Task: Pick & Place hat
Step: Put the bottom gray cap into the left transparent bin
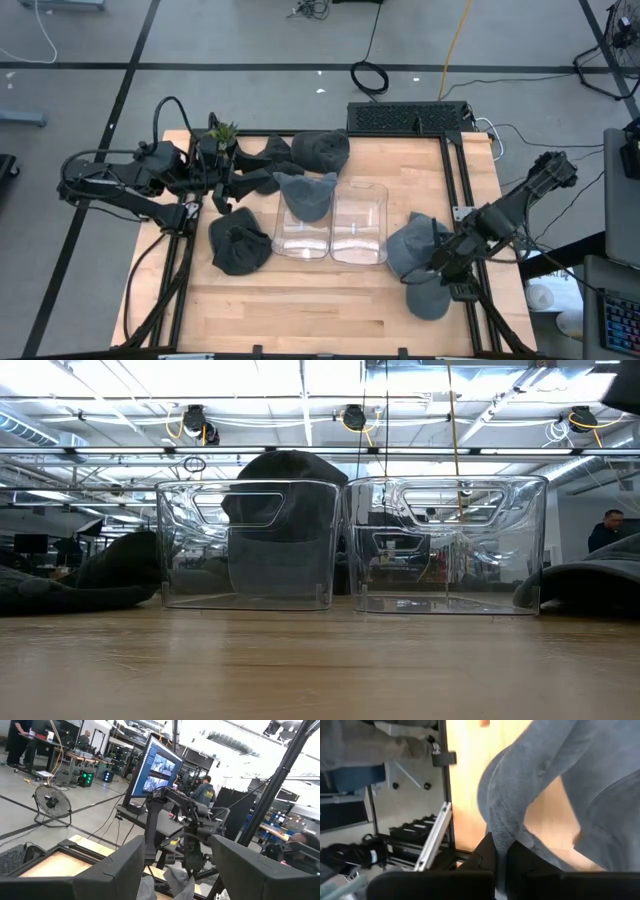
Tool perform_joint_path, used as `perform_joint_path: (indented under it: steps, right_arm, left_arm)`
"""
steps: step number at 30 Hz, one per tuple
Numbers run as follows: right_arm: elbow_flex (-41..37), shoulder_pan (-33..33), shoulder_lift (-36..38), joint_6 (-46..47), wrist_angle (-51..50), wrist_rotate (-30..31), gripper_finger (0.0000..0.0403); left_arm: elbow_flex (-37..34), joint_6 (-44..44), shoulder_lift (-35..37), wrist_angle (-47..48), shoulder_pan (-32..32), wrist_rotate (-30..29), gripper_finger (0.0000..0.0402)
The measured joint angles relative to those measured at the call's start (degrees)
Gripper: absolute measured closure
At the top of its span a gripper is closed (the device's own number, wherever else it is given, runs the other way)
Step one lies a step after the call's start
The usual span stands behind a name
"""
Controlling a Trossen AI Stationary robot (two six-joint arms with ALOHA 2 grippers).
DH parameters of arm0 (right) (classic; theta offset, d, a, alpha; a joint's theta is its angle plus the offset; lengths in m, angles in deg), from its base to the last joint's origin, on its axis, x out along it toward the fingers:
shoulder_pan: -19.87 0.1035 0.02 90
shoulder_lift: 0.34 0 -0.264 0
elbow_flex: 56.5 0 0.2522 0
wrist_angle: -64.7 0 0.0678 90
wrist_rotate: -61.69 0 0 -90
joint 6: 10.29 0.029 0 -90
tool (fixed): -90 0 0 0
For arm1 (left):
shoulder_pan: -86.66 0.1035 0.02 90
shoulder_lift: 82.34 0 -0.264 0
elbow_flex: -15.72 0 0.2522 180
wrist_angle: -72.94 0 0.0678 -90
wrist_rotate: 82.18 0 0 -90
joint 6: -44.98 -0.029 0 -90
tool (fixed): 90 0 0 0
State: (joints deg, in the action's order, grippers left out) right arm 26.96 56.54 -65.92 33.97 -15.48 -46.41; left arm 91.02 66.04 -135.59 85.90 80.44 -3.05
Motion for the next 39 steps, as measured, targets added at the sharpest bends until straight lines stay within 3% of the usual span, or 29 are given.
perform_joint_path:
  steps: [14, 20, 29, 39]
  right_arm:
    - [11.1, -10.7, 0.0, -3.0, -4.6, -2.8, 0.0403]
    - [16.7, -15.0, 0.0, -5.6, -4.5, -2.9, 0.0403]
    - [23.4, -21.4, -0.3, -10.9, 4.0, -1.4, 0.0403]
    - [27.3, -28.1, -3.1, -13.1, 7.0, 1.7, 0.0403]
  left_arm:
    - [3.1, -0.2, 0.0, 0.4, 1.0, 1.0, 0.0163]
    - [6.6, 0.0, 0.0, 5.0, 1.0, 0.5, 0.0163]
    - [8.2, 3.9, -0.6, 10.0, 1.0, 1.0, 0.0163]
    - [8.3, 6.3, -6.1, 9.1, 1.1, 6.4, 0.0163]
